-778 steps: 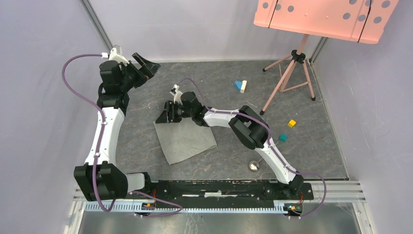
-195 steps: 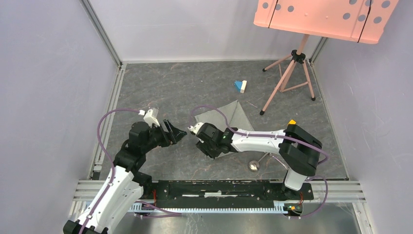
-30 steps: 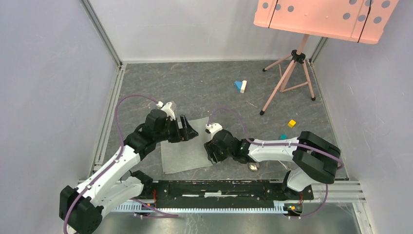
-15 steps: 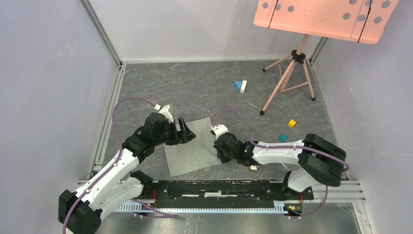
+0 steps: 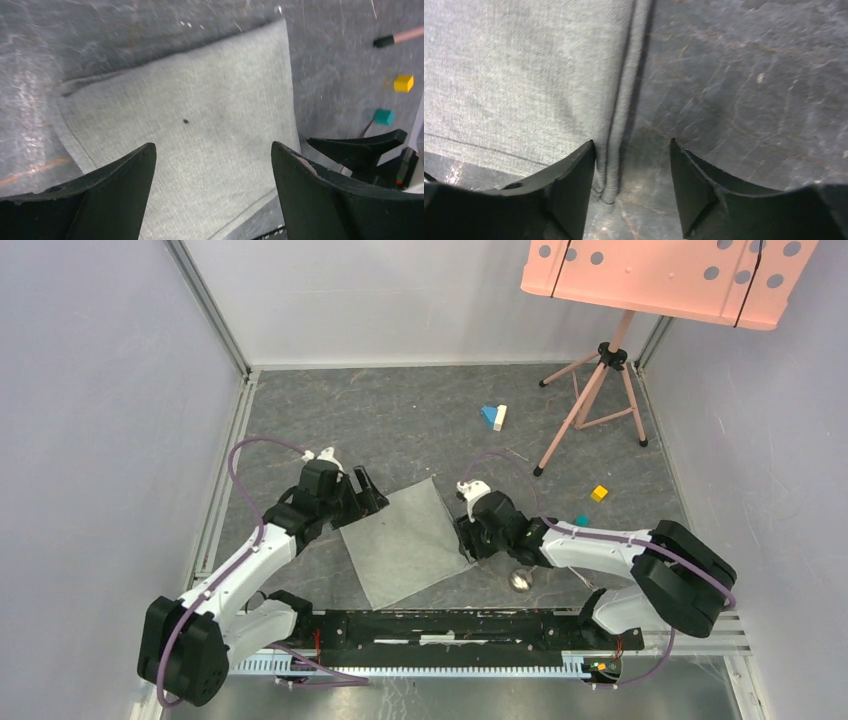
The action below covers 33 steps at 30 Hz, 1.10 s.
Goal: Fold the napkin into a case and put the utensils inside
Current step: Rotate the lower triangle-folded napkin at the center of the board.
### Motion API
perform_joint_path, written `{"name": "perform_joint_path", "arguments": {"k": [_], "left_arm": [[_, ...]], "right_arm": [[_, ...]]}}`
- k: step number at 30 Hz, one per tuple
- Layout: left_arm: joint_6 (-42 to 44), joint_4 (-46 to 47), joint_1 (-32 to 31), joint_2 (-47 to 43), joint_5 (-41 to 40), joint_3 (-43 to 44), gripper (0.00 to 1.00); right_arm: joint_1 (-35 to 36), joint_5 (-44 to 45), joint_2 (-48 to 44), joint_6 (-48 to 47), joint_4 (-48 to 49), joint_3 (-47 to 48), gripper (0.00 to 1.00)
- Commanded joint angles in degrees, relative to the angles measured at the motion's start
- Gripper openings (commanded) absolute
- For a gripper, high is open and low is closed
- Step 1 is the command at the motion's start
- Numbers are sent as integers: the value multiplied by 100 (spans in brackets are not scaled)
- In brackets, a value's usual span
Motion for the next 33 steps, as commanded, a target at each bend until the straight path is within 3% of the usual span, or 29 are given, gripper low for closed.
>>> {"name": "perform_joint_path", "arguments": {"k": [1, 8, 18, 22, 29, 31, 33], "left_arm": [[-430, 828, 458, 257, -101, -136, 91], [-389, 1198, 921, 743, 186, -239, 91], [-229, 1368, 1150, 1095, 63, -333, 91], [-149, 1448, 1195, 1338, 74, -324, 91], [-220, 1385, 1287, 1511, -240, -441, 90], [-179, 1325, 1287, 1368, -215, -447, 90], [-170, 1261, 1287, 1116, -82, -426, 90]], "right_arm": [[-610, -818, 234, -559, 437, 305, 67], [-1145, -1394, 1824, -680, 786, 1914, 69], [-1307, -1753, 2977, -628, 803, 3348, 68], [-1304, -1615, 3249, -628, 887, 3556, 61], [-1306, -550, 3543, -1001, 520, 3676, 18], [-1304, -299, 3418, -1134, 417, 3649, 15], [-1308, -436, 3233, -1243, 258, 3725, 19]]}}
